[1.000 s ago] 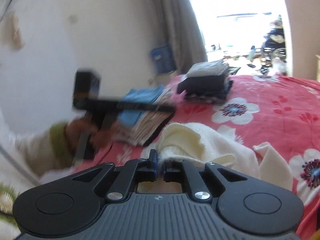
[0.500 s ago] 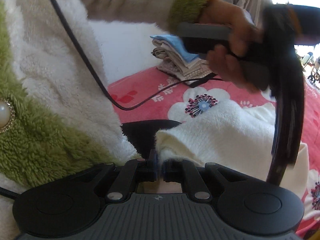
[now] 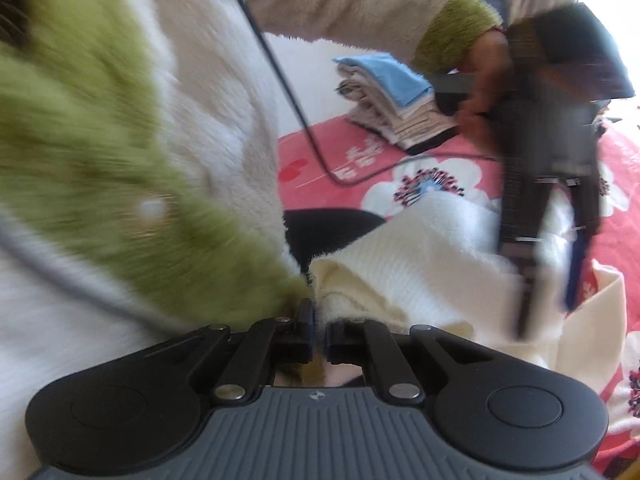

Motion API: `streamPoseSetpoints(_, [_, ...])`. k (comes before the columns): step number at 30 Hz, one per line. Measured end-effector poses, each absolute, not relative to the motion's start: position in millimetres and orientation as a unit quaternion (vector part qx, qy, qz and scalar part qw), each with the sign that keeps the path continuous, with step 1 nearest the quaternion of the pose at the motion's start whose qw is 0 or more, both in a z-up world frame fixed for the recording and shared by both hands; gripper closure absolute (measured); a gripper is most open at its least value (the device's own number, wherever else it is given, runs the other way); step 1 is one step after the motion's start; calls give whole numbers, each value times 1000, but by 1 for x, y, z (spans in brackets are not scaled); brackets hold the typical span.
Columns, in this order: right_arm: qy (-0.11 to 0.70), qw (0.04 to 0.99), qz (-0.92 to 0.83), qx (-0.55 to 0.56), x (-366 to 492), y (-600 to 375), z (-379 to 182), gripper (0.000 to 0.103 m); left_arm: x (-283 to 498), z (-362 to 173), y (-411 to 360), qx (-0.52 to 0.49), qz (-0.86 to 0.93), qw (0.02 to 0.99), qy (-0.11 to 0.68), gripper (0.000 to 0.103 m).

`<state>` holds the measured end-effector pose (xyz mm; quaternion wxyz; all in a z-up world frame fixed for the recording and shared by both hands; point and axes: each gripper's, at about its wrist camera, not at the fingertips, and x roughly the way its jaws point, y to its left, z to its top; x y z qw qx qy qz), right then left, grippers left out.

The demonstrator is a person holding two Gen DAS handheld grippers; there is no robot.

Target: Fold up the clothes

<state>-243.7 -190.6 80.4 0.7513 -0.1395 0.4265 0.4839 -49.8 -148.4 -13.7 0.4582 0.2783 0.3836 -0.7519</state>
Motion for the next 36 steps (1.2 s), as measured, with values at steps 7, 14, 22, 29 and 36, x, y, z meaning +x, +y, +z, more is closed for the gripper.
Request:
streamPoseSetpoints(7, [480,684,524,-163,-214,-223,97,95,-63,-24,-134,271,-781,455,331,49])
streamPoseSetpoints(14, [510,606,577,-197,-188,-213,85,95,-60,-43,-164,342,-849,302,266,40])
streamPoseSetpoints(22, [560,593,559,-148,-162,-224,65,95,-23,-108,-216,257,-875,163,377,35])
streamPoseSetpoints(29, [593,622,503,-91,-149,-251,58,95,-2,-118,-202,198,-880,183,391,70])
streamPoseSetpoints(36, [576,710,400,-56,-161,-285,87,96,17,-92,-166,154,-852,313,390,87])
